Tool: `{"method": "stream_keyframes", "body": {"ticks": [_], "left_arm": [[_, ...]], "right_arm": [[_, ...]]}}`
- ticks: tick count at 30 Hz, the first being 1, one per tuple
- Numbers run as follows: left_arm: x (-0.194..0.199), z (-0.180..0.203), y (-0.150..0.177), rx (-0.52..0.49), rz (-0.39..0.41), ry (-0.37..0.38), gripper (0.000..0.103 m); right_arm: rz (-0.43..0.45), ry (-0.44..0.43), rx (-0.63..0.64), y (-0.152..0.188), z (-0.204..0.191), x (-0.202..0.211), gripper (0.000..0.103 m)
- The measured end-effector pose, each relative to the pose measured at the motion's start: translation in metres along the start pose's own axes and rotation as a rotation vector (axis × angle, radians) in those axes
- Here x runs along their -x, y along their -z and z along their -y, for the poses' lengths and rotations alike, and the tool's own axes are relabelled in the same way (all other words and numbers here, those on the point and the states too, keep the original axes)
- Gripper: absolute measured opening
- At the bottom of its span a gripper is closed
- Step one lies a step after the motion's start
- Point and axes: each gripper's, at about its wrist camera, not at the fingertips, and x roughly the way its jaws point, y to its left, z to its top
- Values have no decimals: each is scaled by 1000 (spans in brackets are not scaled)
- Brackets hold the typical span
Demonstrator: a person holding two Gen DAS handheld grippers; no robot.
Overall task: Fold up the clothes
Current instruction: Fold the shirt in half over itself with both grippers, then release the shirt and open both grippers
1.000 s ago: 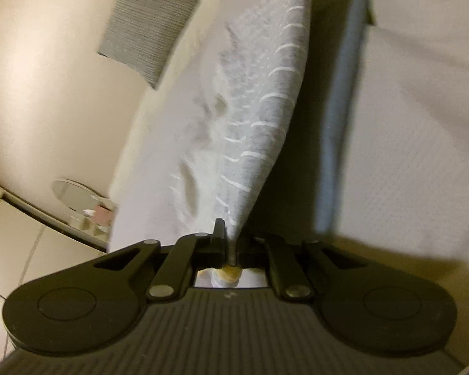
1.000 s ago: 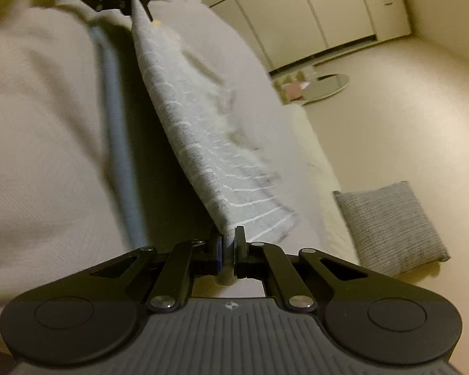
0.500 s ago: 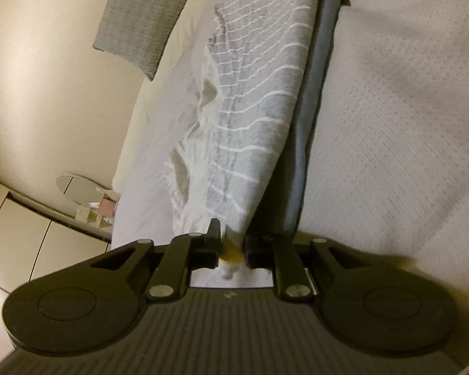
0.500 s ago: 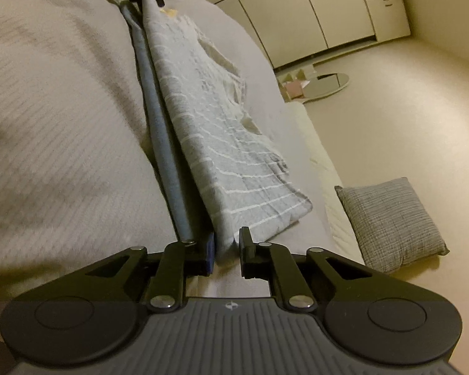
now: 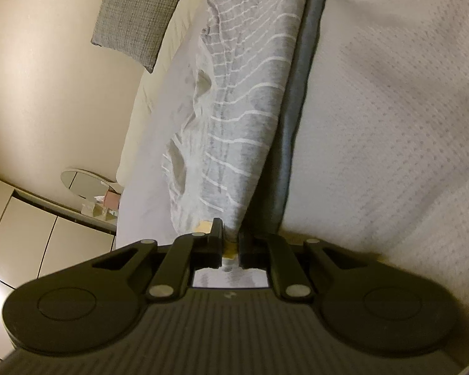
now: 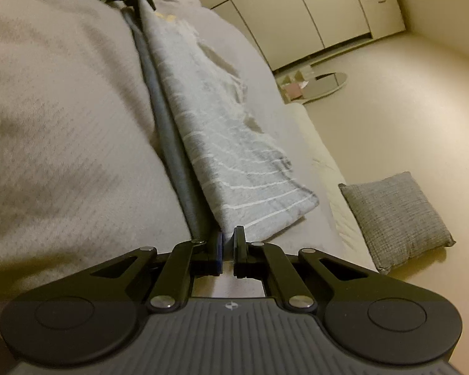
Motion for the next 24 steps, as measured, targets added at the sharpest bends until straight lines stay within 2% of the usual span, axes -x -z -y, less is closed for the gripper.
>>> {"method": "stream_keyframes", "body": {"ticks": [5,16,19,21,24], "left_arm": [[6,-3,-1,24,8,-16,7],[2,4,1,60,-19,6,9],[5,1,6,129,-59,8,10],[13,-3,10,215,-89,5,11],[31,-11,15,350,-126,-5,21]], "right_arm": [[9,7,-37,1,2,9,0],[-27,-4,-28,2,-12,4,4],[-39,-11,-72,3,-10,7,4],[-54,-15,-113,5,-8,12,4],[-86,-19,-193,10,-5,24,4]]}}
